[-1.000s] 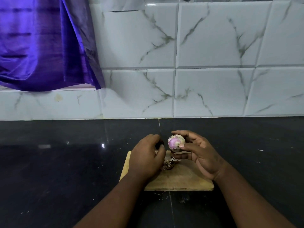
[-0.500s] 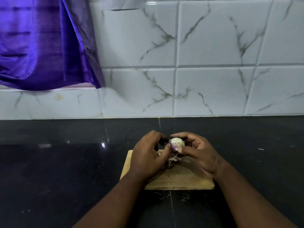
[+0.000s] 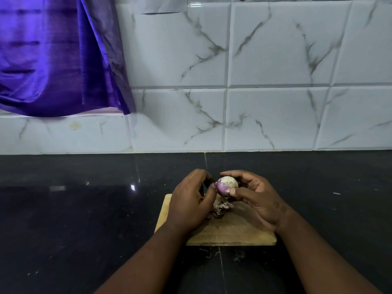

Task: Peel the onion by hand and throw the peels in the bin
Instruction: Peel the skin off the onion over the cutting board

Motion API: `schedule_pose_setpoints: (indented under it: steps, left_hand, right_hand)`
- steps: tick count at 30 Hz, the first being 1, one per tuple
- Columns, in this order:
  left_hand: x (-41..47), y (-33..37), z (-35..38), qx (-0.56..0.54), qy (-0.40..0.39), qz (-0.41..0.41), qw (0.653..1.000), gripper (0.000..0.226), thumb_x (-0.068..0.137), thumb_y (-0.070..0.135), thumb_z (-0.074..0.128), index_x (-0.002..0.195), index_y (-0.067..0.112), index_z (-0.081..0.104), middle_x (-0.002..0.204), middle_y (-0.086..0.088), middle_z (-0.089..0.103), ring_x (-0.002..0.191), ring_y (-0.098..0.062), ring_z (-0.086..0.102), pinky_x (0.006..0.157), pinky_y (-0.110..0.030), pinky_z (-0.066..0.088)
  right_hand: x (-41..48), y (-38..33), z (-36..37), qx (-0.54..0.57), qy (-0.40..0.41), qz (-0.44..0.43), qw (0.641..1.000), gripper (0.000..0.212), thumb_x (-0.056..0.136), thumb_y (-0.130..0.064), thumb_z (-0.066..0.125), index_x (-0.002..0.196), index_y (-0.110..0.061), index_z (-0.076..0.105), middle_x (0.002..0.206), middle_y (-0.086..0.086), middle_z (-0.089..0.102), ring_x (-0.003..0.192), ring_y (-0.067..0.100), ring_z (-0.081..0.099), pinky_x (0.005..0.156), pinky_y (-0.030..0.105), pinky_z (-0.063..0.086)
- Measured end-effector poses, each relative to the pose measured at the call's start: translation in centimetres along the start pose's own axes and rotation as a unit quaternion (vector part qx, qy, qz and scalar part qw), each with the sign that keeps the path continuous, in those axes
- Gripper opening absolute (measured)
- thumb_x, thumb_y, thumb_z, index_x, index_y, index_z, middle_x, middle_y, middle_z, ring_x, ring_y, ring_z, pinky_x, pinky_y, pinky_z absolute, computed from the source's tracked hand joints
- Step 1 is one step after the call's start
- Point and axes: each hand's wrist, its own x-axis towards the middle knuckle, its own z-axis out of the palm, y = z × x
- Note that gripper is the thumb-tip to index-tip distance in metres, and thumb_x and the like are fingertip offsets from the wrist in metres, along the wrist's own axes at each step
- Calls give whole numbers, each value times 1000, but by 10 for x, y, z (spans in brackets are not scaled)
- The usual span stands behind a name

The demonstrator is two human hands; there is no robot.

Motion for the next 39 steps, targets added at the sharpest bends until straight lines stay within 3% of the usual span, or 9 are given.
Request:
schedule_pose_setpoints:
  steps: [5,10,13,18,22,28,33,37,39]
  left_hand:
    - [1,-3,3,54,-15,-55,997,15,94,25,64,84,26,53,81,8,56,75,-10,53,61,-31,40]
    - [-1,-6,5,97,-84,-67,989,9,81,23,63,84,29,57,86,11,58,79,-7,51,61,-25,36]
    - [0,-5,4,73,-77,-44,993,9,81,21,62,88,27,61,87,11,58,79,-7,51,63,-28,38]
    - [0,-1,0,-14,-8,8,1000,10,99,29,54,94,24,61,86,11,59,80,-11,56,67,-31,45]
    - [-1,1,0,-17,-10,30,999,10,99,31,56,94,24,61,84,11,59,77,-12,57,63,-31,45]
    - [0,-1,2,5,-13,-14,1000,9,99,22,58,91,24,54,81,8,56,74,-12,52,62,-29,39]
    - [1,0,5,86,-46,-67,993,14,95,25,59,85,26,50,78,8,54,73,-11,50,59,-30,35]
    - [0,0,3,89,-72,-70,991,10,86,25,62,88,32,56,87,14,60,79,-4,52,61,-19,33]
    - [1,-2,2,72,-60,-49,994,9,86,26,58,92,31,61,89,15,61,79,-4,52,63,-21,36]
  right_hand:
    - [3,0,-4,80,-11,-7,997,40,82,-2,62,121,-5,71,117,25,71,96,29,70,77,34,60]
    - [5,0,-6,150,-12,10,989,41,78,-5,59,118,-3,67,105,19,73,82,23,69,70,31,58]
    - [5,4,-5,140,-11,20,990,36,79,-4,60,114,-5,69,104,20,73,83,25,69,71,33,58]
    - [7,7,-5,96,0,21,995,38,80,-7,60,117,-1,68,107,20,71,88,26,67,74,36,57]
    - [6,7,-5,69,-1,18,997,37,82,-10,59,116,-4,70,107,17,73,92,24,68,77,34,57]
    - [6,6,-3,103,-12,31,994,38,82,-9,57,117,-1,70,107,20,73,91,26,69,77,33,59]
    - [6,4,-4,113,-30,39,992,43,82,-9,55,121,2,68,110,22,71,95,28,68,81,34,59]
    - [6,4,-5,107,-23,38,993,42,83,-10,55,121,-4,71,112,20,71,98,28,66,83,36,55]
    - [5,3,-4,81,-17,36,996,39,83,-10,58,119,-7,72,113,19,72,97,26,67,81,35,56]
